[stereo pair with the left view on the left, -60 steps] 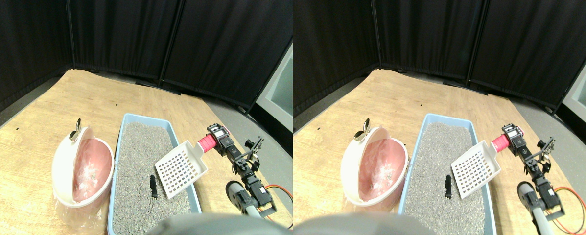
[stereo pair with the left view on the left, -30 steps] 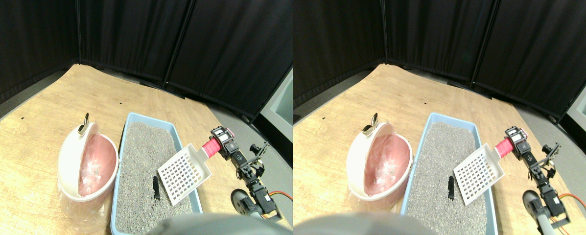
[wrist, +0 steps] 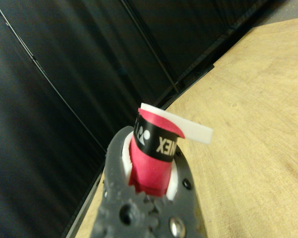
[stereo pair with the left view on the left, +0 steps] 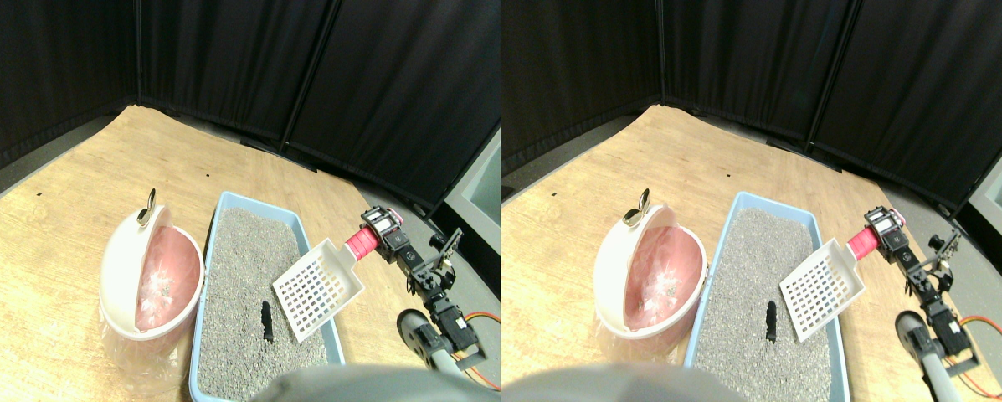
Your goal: Scoop (unimanual)
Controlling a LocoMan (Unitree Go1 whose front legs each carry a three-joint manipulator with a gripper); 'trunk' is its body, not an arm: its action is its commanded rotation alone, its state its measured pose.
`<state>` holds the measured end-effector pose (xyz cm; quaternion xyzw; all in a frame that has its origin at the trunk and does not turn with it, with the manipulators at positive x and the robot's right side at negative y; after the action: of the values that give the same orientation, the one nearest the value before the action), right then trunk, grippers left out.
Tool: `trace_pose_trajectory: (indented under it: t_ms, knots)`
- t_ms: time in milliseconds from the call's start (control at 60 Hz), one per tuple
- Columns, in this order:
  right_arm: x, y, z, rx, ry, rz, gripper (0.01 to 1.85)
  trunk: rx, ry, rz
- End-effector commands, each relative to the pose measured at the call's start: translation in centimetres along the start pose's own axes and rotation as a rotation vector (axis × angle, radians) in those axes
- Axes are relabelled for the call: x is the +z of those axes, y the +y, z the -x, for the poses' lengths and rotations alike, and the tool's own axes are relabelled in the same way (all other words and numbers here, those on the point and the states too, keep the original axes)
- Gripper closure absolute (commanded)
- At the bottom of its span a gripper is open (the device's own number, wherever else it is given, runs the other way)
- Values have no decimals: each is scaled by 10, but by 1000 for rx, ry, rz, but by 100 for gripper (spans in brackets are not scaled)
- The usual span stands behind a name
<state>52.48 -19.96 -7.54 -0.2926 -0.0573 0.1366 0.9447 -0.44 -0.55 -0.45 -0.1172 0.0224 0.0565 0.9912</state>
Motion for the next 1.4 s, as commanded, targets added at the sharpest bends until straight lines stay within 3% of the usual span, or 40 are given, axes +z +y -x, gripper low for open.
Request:
trace_pose_trajectory:
  t_ms: [17,150,250,317,350,633,700,933,1033,1200,1333,1400]
  knots:
    - [16,0,-6,-14,-56,52,180,13,19,30]
    - [11,3,-7,-14,-63,86,180,12,28,33]
    - [8,7,-4,-7,-54,102,167,11,29,33]
    - [5,12,-2,15,-62,94,170,10,33,32]
    - [5,15,0,19,-65,80,180,9,38,33]
    - [0,35,13,64,-48,87,180,15,57,42]
    - [-1,41,15,106,-57,92,180,18,62,43]
    - [-1,45,10,130,-71,123,180,22,62,52]
    - [-3,56,11,207,-105,129,180,23,69,55]
    - [-5,78,18,267,-59,94,180,29,83,69]
    - [-8,103,25,290,41,44,180,55,100,93]
    - [-15,115,25,309,16,22,180,67,105,101]
